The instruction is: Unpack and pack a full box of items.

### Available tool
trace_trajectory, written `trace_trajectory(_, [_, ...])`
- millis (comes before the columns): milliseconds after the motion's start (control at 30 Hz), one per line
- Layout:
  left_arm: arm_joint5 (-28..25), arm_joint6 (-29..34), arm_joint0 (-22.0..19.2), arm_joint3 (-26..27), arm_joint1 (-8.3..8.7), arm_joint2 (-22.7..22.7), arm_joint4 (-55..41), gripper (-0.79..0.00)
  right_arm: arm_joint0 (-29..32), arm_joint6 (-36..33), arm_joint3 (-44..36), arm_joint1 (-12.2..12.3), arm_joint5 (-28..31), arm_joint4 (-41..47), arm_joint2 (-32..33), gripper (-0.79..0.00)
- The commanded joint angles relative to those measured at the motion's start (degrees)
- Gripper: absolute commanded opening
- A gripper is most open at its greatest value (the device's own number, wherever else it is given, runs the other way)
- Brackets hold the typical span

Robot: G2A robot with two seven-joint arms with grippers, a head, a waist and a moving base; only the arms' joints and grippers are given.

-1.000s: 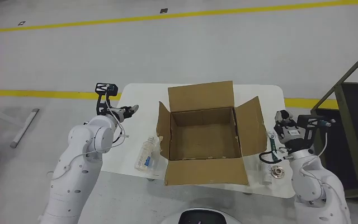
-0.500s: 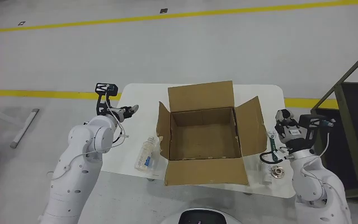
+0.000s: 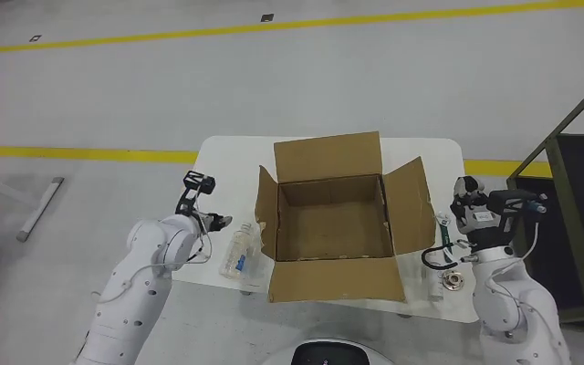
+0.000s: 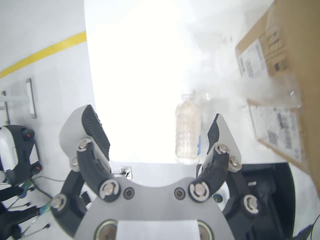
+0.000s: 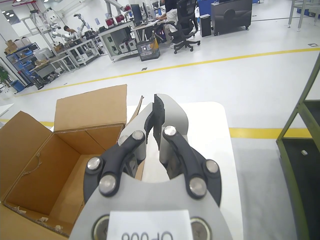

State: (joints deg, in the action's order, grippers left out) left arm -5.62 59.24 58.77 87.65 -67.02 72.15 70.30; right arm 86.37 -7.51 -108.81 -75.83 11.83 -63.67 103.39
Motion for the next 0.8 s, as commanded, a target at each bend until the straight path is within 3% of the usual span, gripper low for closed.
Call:
trace_trajectory(0, [-5.56,6.03,-0.98,-2.65,0.13,-1.42,-0.14,0.000,-0.34,-0.19,0.50,0.11,0.33,-0.10,0.04,-0.785])
trace_trajectory(433, [-7.16,7.57,-1.52,-4.42,0.12,-1.91,-0.64,0.000,-1.51,-2.58,2.38,0.76,1.54,1.63,0.53,-0.785])
trace_trajectory(567, [-8.59,7.11,-2.31,-10.76,-0.30,-1.35,-9.67,0.000,-1.39,-3.01,1.91,0.94,1.53,1.64,0.64,-0.785])
trace_trajectory(767, [-11.14,6.01,-8.96,-24.13,-1.22,-3.70,-14.36,0.000,-0.20,-3.58,0.95,1.14,1.20,1.56,0.77,-0.785])
